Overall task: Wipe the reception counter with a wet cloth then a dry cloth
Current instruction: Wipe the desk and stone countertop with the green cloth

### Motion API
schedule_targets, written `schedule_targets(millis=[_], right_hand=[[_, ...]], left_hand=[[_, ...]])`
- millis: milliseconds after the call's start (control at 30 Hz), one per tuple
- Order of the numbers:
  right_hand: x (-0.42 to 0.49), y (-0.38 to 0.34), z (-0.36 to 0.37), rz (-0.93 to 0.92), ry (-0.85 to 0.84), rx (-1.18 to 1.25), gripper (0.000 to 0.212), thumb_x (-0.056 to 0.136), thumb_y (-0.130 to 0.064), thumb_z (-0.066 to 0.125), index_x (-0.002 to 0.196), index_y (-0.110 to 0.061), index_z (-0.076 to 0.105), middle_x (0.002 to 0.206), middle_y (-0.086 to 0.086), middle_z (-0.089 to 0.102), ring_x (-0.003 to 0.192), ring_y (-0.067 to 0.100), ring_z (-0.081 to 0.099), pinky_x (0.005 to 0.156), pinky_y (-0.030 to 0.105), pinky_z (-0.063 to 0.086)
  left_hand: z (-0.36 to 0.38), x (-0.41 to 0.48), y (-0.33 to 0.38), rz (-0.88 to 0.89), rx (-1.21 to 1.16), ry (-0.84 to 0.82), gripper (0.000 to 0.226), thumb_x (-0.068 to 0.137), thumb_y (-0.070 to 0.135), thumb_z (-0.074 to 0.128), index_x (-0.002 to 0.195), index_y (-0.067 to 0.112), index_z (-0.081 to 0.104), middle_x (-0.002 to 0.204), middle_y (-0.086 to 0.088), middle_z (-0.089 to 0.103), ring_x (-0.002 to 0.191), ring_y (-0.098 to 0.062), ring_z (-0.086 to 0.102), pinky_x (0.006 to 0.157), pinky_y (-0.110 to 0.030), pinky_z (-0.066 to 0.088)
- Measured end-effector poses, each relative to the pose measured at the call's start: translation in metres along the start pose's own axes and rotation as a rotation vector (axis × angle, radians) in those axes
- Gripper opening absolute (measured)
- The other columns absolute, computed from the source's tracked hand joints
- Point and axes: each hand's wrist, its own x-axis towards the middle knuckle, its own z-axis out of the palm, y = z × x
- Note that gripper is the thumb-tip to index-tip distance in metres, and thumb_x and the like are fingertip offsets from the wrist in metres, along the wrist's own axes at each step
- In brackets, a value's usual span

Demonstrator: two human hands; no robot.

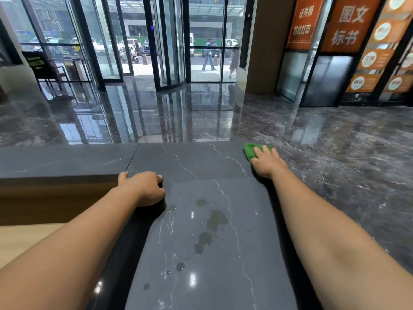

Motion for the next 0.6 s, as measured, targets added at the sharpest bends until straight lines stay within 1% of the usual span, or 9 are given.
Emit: schedule_targets(millis=[67,167,300,367,433,533,600], right_hand=[[-0.004,0.007,0.0,0.045,-0.005,0.022,0.059,0.101,-0.027,0.026,0.157,-0.026,0.006,0.164,0.0,-0.005,0.15,0.028,-0.003,0.118,0.049,0.011],[-0.01,0.0,0.005,0.072,0.018,-0.024,0.059,0.1,-0.022,0.026,0.156,-0.025,0.007,0.164,0.001,-0.005,0.15,0.03,-0.004,0.119,0.049,0.009],[-0.029,-0.027,0.014,0.061,0.041,-0.046,0.059,0.101,-0.024,0.027,0.157,-0.024,0.007,0.164,0.003,-0.005,0.15,0.031,-0.004,0.121,0.048,0.005],[-0.046,-0.048,0.021,0.034,0.034,-0.042,0.059,0.101,-0.025,0.027,0.157,-0.024,0.006,0.164,0.003,-0.005,0.15,0.031,-0.005,0.121,0.048,0.004],[-0.065,-0.071,0.029,-0.008,0.026,-0.036,0.06,0.101,-0.025,0.028,0.156,-0.024,0.006,0.164,0.003,-0.005,0.15,0.031,-0.005,0.121,0.048,0.005],[-0.095,-0.108,0.042,-0.091,0.022,-0.022,0.06,0.1,-0.027,0.03,0.156,-0.024,0.009,0.164,0.003,-0.004,0.15,0.032,-0.005,0.12,0.049,0.004],[-0.111,-0.131,0.049,-0.152,0.011,-0.017,0.06,0.1,-0.028,0.03,0.156,-0.023,0.009,0.164,0.004,-0.004,0.15,0.032,-0.005,0.12,0.05,0.003]], left_hand=[[0.001,0.002,-0.001,0.01,-0.008,0.006,0.044,0.096,0.036,0.04,0.139,0.029,0.046,0.146,0.007,0.044,0.136,-0.017,0.038,0.117,-0.044,0.007],[0.003,0.004,-0.002,0.033,-0.008,0.012,0.043,0.095,0.033,0.041,0.136,0.028,0.049,0.144,0.006,0.047,0.134,-0.018,0.041,0.117,-0.043,0.009],[0.004,0.006,-0.004,0.064,-0.015,0.014,0.04,0.095,0.034,0.039,0.133,0.029,0.05,0.142,0.006,0.049,0.131,-0.018,0.044,0.117,-0.046,0.009],[0.006,0.003,-0.005,0.078,-0.006,0.026,0.041,0.096,0.035,0.038,0.135,0.028,0.048,0.143,0.005,0.048,0.131,-0.018,0.043,0.117,-0.047,0.007],[0.01,-0.003,-0.007,0.09,-0.019,0.058,0.042,0.099,0.037,0.035,0.138,0.025,0.043,0.147,0.004,0.042,0.135,-0.017,0.039,0.117,-0.05,0.005],[0.014,-0.016,-0.013,0.109,-0.102,0.163,0.039,0.1,0.036,0.033,0.136,0.021,0.039,0.145,0.002,0.039,0.139,-0.015,0.032,0.116,-0.053,0.006],[0.011,-0.027,-0.018,0.115,-0.129,0.182,0.047,0.101,0.036,0.033,0.145,0.02,0.03,0.153,0.003,0.031,0.144,-0.014,0.023,0.117,-0.051,0.004]])
